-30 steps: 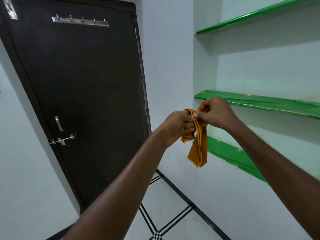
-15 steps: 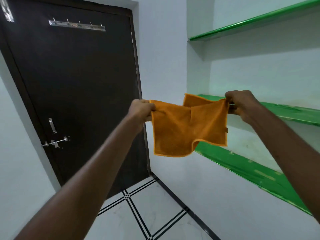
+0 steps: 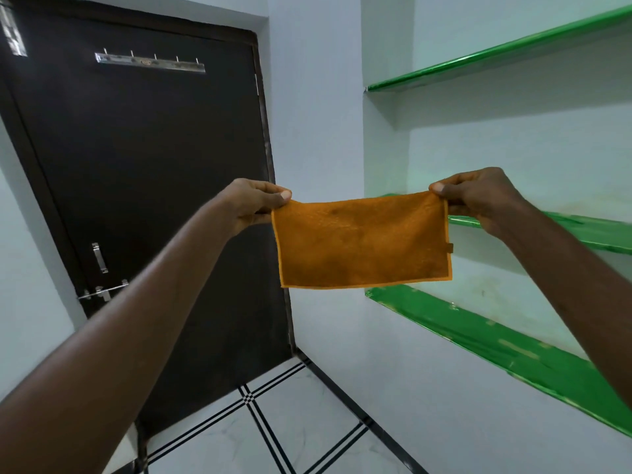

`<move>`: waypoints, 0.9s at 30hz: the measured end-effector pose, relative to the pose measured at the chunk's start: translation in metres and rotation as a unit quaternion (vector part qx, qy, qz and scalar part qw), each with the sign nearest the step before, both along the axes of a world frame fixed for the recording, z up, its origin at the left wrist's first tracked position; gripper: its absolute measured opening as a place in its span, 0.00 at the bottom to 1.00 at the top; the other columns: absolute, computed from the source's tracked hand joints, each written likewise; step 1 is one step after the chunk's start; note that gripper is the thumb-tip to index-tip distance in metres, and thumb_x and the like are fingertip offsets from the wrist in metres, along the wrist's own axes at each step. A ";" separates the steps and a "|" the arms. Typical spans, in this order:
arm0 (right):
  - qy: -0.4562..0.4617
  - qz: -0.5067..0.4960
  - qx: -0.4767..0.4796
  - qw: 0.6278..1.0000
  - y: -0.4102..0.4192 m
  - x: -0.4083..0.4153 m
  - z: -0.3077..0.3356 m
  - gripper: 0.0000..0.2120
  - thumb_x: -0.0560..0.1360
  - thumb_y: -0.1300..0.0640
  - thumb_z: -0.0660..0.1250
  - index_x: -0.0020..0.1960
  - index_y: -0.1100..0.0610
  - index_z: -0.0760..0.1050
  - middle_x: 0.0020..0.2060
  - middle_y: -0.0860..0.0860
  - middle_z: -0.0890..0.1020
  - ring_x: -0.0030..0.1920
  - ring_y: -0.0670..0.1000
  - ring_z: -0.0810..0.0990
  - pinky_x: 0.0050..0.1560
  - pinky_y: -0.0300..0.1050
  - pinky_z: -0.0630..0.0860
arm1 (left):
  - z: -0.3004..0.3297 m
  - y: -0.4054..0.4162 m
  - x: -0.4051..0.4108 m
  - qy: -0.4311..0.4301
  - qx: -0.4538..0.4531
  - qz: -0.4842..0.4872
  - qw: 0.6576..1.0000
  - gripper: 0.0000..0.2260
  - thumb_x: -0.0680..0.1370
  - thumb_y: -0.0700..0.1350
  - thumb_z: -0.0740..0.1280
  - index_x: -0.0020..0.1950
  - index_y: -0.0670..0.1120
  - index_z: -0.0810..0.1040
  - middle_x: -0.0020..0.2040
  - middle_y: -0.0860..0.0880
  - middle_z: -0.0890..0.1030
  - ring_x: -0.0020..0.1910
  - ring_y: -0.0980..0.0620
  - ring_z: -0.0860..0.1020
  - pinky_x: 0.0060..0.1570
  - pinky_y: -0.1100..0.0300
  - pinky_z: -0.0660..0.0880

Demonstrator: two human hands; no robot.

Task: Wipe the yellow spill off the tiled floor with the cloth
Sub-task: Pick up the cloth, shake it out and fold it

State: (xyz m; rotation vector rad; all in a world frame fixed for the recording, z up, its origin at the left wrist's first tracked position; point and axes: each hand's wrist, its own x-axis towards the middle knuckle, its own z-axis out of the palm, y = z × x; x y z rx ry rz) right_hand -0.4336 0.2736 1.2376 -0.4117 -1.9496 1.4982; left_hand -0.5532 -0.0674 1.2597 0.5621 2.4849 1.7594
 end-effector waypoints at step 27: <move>0.036 0.047 0.186 0.981 -0.014 0.002 0.008 0.05 0.79 0.62 0.68 0.44 0.62 0.79 0.41 0.60 0.84 0.43 0.62 0.87 0.51 0.59 0.85 | 0.022 -0.029 -0.024 0.216 -0.113 0.080 0.967 0.07 0.76 0.45 0.74 0.50 0.42 0.84 0.46 0.46 0.85 0.43 0.53 0.85 0.38 0.65 0.79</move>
